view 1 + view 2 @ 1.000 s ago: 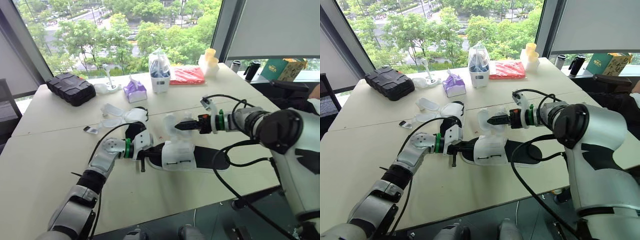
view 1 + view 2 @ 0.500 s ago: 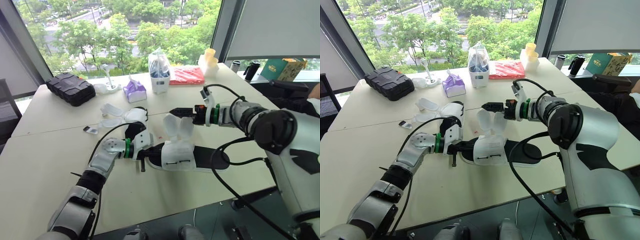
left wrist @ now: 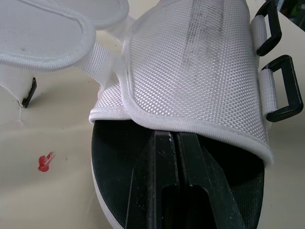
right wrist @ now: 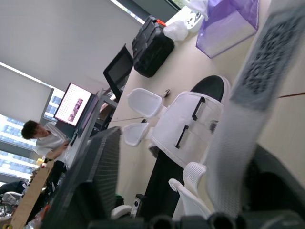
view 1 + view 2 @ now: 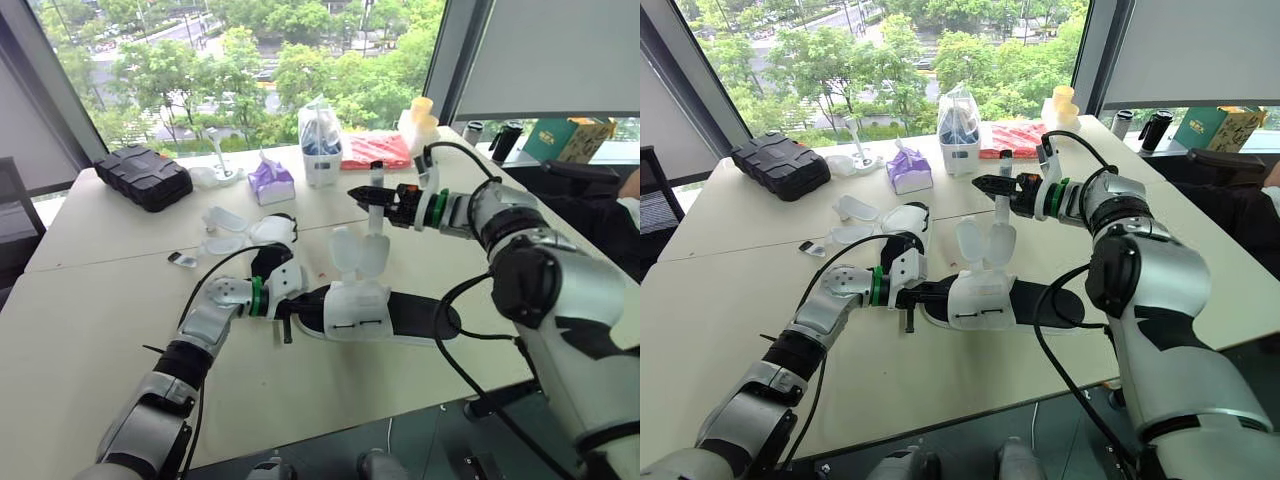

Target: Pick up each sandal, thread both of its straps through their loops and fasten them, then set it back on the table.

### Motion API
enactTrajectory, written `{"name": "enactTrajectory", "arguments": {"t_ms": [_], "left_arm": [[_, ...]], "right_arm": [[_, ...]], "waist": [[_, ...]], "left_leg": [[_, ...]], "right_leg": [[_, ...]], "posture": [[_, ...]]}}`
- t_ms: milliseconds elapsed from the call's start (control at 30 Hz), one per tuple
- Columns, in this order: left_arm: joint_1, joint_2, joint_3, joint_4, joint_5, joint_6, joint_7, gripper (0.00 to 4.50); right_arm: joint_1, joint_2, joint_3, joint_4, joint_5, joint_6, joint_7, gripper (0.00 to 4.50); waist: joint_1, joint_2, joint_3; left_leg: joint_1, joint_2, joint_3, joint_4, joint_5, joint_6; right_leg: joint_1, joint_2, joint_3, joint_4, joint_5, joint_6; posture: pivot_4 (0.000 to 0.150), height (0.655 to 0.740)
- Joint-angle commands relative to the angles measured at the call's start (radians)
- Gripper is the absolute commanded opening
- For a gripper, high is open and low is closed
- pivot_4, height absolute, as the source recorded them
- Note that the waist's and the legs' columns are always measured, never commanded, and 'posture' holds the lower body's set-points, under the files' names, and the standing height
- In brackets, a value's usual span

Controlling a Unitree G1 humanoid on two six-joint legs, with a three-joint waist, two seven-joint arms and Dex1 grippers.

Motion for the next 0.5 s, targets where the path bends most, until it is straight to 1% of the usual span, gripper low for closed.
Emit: {"name": "enactTrajectory", "arguments": {"t_ms": [33, 100, 133, 200, 267, 333, 367, 400, 467, 500], "left_arm": [[0.006, -0.006, 0.002, -0.015, -0.001, -0.002, -0.004, 0.0], [0.007, -0.007, 0.003, -0.015, -0.001, -0.002, -0.004, 0.0], [0.007, -0.007, 0.003, -0.015, 0.0, -0.002, -0.003, 0.0], [0.009, -0.006, 0.003, -0.017, 0.0, -0.002, -0.003, 0.0], [0.01, -0.006, 0.003, -0.019, 0.0, -0.001, -0.002, 0.0], [0.012, -0.005, 0.003, -0.021, 0.0, 0.001, -0.002, 0.0], [0.012, -0.005, 0.003, -0.022, 0.0, 0.003, -0.002, 0.0], [0.013, -0.004, 0.004, -0.023, 0.0, 0.003, -0.002, 0.0], [0.014, -0.004, 0.004, -0.023, 0.0, 0.004, -0.003, 0.0], [0.014, -0.003, 0.004, -0.023, 0.0, 0.005, -0.004, 0.0]], "right_arm": [[0.095, 0.034, 0.005, -0.38, 0.12, 0.183, -0.053, 1.16], [0.163, 0.053, 0.007, -0.56, 0.171, 0.266, -0.093, 0.16], [0.193, 0.061, 0.008, -0.644, 0.198, 0.306, -0.113, 0.07], [0.26, 0.067, 0.023, -0.83, 0.256, 0.368, -0.133, 0.07], [0.354, 0.062, 0.071, -1.058, 0.306, 0.359, -0.127, 0.07], [0.426, 0.05, 0.114, -1.213, 0.342, 0.345, -0.127, 0.07], [0.452, 0.043, 0.129, -1.262, 0.358, 0.342, -0.129, 0.07], [0.533, 0.006, 0.2, -1.38, 0.334, 0.25, -0.096, 0.07], [0.633, -0.044, 0.288, -1.517, 0.309, 0.129, -0.064, 0.07], [0.726, -0.107, 0.377, -1.61, 0.236, -0.024, -0.025, 0.07]], "waist": [[0.002, 0.0, 0.0], [0.003, 0.0, 0.0], [0.005, 0.0, 0.0], [0.009, 0.0, 0.0], [0.016, 0.0, 0.0], [0.017, 0.0, 0.0], [0.017, 0.0, 0.0], [0.017, 0.0, 0.0], [0.022, 0.0, 0.0], [0.022, 0.0, 0.0]], "left_leg": [[0.0, 0.0, 0.0, 0.0, 0.0, 0.0], [-0.001, 0.0, 0.0, 0.0, 0.0, 0.0], [-0.001, 0.0, 0.0, 0.0, 0.0, 0.0], [-0.002, 0.0, 0.0, 0.0, 0.0, 0.0], [-0.002, 0.0, 0.0, 0.0, 0.0, 0.0], [-0.002, 0.001, 0.0, 0.0, 0.0, 0.0], [-0.003, 0.001, 0.0, 0.0, 0.0, 0.0], [-0.003, 0.001, 0.0, 0.0, 0.0, 0.0], [-0.003, 0.001, 0.0, 0.0, 0.0, 0.0], [-0.003, 0.001, 0.0, 0.001, 0.0, 0.0]], "right_leg": [[0.0, 0.0, 0.0, 0.0, 0.0, 0.0], [-0.001, 0.0, 0.0, 0.001, 0.0, 0.0], [-0.002, 0.0, 0.0, 0.001, 0.0, 0.0], [-0.003, 0.0, 0.0, 0.001, 0.0, 0.0], [-0.003, 0.0, 0.0, 0.001, 0.0, 0.0], [-0.003, 0.001, -0.001, 0.001, 0.0, 0.0], [-0.004, 0.001, 0.0, 0.001, 0.0, 0.0], [-0.004, 0.001, 0.0, 0.001, 0.0, 0.0], [-0.003, 0.001, -0.001, 0.001, 0.0, 0.0], [-0.003, 0.001, -0.002, 0.001, -0.001, 0.001]], "posture": [[0.15, 0.74], [0.15, 0.74], [0.15, 0.74], [0.15, 0.74], [0.15, 0.74], [0.15, 0.74], [0.15, 0.74], [0.15, 0.74], [0.15, 0.74], [0.15, 0.74]]}}
